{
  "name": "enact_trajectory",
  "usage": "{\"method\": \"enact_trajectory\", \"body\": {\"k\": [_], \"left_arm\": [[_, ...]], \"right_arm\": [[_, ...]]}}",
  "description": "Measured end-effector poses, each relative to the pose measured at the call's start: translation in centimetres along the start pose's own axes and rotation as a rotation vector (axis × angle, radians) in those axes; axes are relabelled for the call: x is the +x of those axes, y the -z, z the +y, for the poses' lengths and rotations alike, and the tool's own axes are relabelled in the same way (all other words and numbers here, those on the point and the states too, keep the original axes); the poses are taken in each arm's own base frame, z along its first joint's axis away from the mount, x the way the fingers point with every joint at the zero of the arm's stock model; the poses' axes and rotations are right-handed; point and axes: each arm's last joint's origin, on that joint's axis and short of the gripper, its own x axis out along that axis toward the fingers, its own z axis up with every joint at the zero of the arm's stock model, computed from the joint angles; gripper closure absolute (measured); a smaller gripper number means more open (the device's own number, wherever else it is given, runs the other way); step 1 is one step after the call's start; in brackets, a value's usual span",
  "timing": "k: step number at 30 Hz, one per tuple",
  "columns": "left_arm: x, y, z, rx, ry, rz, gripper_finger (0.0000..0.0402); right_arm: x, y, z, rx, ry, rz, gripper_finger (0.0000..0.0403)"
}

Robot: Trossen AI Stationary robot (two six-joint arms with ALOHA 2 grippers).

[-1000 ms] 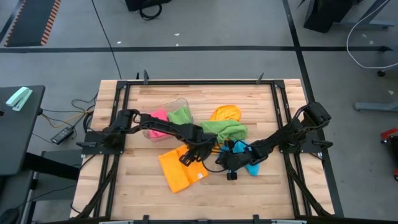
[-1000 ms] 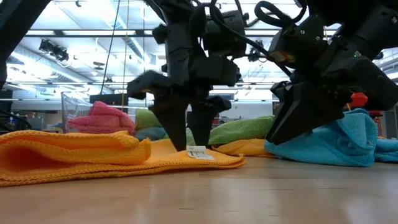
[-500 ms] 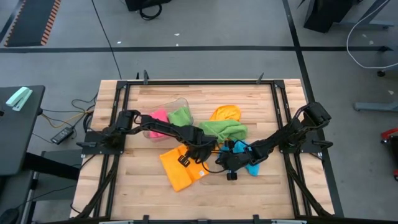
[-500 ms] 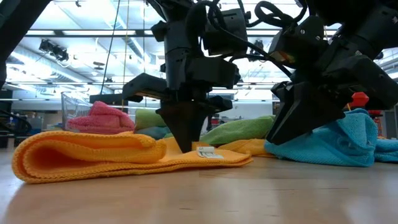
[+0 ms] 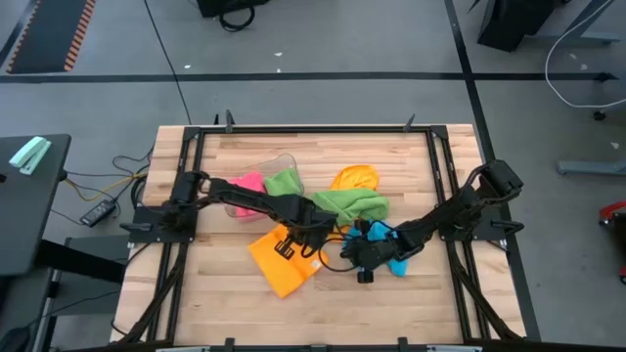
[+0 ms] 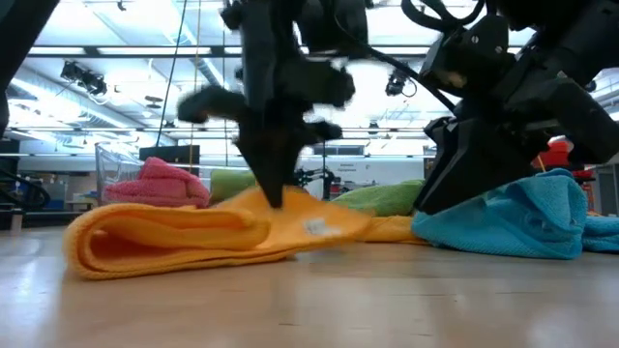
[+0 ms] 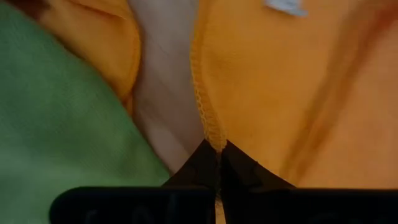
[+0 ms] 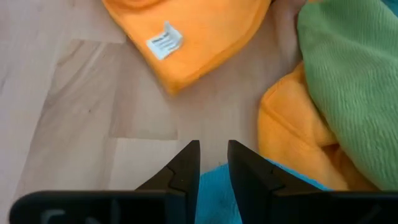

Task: Fold microfiber towels
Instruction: Fold the bottom yellow microfiber towel

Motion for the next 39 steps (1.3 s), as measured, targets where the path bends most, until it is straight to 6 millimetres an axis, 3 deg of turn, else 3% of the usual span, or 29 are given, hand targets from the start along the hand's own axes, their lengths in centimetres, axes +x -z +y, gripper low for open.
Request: {"method": "enact_trajectory", "body": {"k": [14, 21, 30, 39], "left_arm": [[-3.2, -0.5, -1.9, -0.021, -0.245, 0.075, 0.0391], [-3.1, -0.8, -2.7, -0.169, -0.27, 0.072, 0.0391], [-3.1, -2.3, -6.1, -0.129, -0.255, 0.054, 0.0391], [-2.6, -2.2, -7.4, -0.163, -0.252, 0.062, 0.0391]], "right_arm": [[-0.1, 0.0, 0.0, 0.011, 0.005, 0.0, 0.0311], [-0.1, -0.1, 0.1, 0.012, 0.004, -0.007, 0.0311], [-0.1, -0.2, 0.1, 0.01, 0.0, -0.022, 0.0311], [-0.2, -0.2, 0.2, 0.019, -0.002, -0.023, 0.0311]]}}
